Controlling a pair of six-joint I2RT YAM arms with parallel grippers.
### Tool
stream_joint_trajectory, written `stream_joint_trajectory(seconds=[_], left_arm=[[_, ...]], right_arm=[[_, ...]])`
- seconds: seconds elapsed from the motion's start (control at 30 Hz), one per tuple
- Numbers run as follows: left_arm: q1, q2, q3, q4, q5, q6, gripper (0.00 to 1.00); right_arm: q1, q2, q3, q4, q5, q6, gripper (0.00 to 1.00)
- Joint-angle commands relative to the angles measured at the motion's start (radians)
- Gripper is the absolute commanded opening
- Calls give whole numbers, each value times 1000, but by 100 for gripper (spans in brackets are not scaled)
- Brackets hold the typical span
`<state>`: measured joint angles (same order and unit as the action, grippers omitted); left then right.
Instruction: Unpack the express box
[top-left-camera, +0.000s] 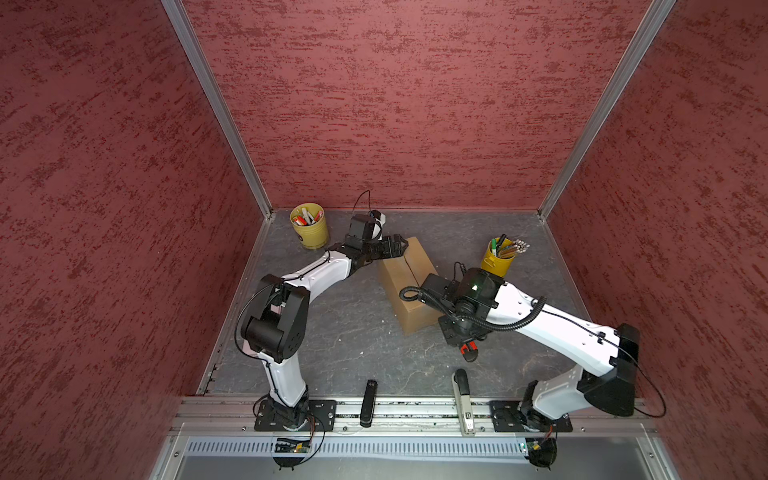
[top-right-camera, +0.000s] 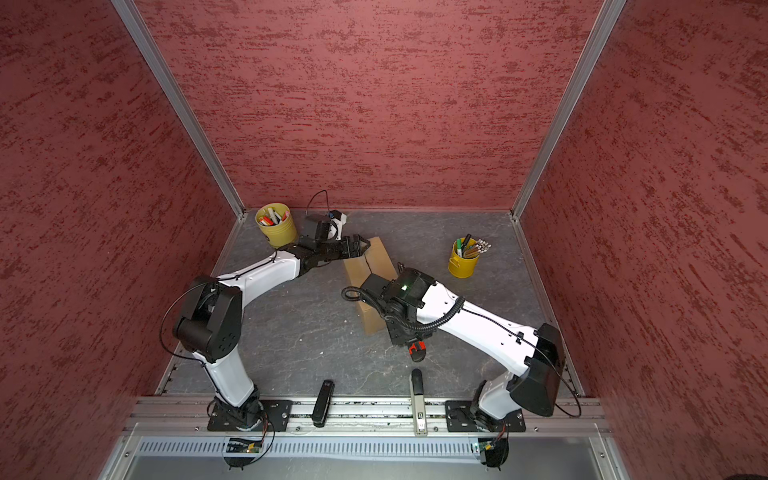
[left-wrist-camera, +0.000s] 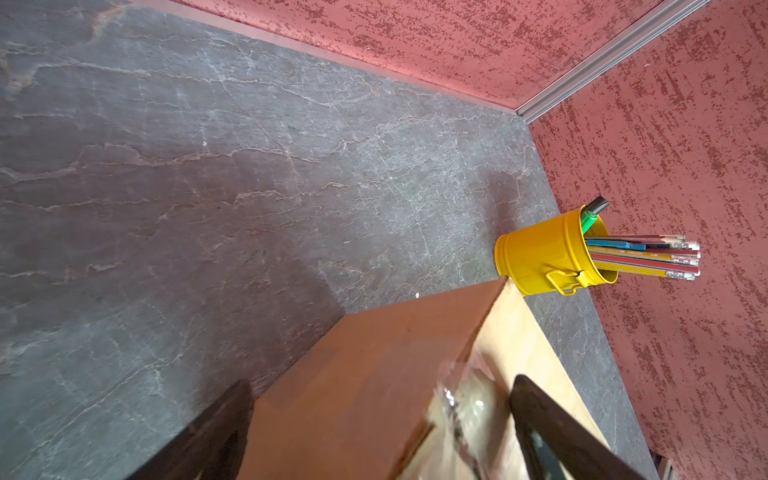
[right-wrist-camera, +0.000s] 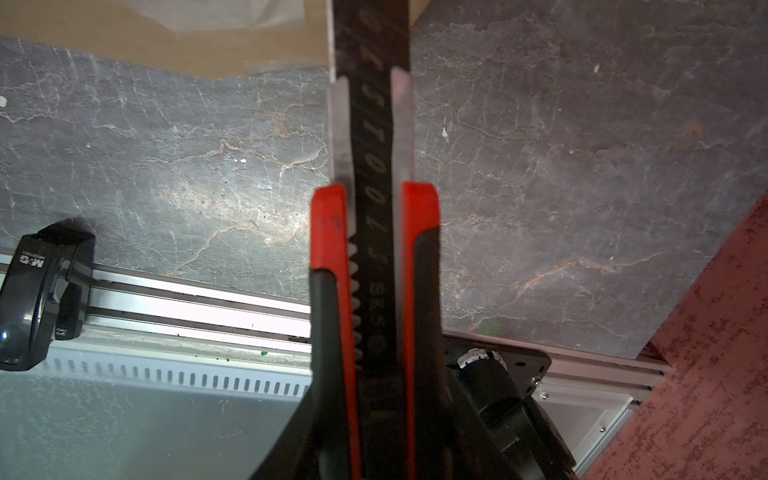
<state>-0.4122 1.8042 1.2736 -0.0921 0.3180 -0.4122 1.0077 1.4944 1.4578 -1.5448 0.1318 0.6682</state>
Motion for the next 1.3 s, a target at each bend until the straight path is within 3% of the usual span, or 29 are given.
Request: stream_joint_trajectory(seconds=[0.0, 0.43, 1.27], left_arm=[[-1, -4, -7, -34, 30, -13, 96], [40, -8, 71, -69, 96, -40, 97], [40, 36, 82, -75, 118, -45, 97]], right_arm=[[13, -34, -15, 97, 54, -17, 0], [22, -114, -143, 194, 83, 2, 0], [20, -98, -170, 265, 118, -68, 0]])
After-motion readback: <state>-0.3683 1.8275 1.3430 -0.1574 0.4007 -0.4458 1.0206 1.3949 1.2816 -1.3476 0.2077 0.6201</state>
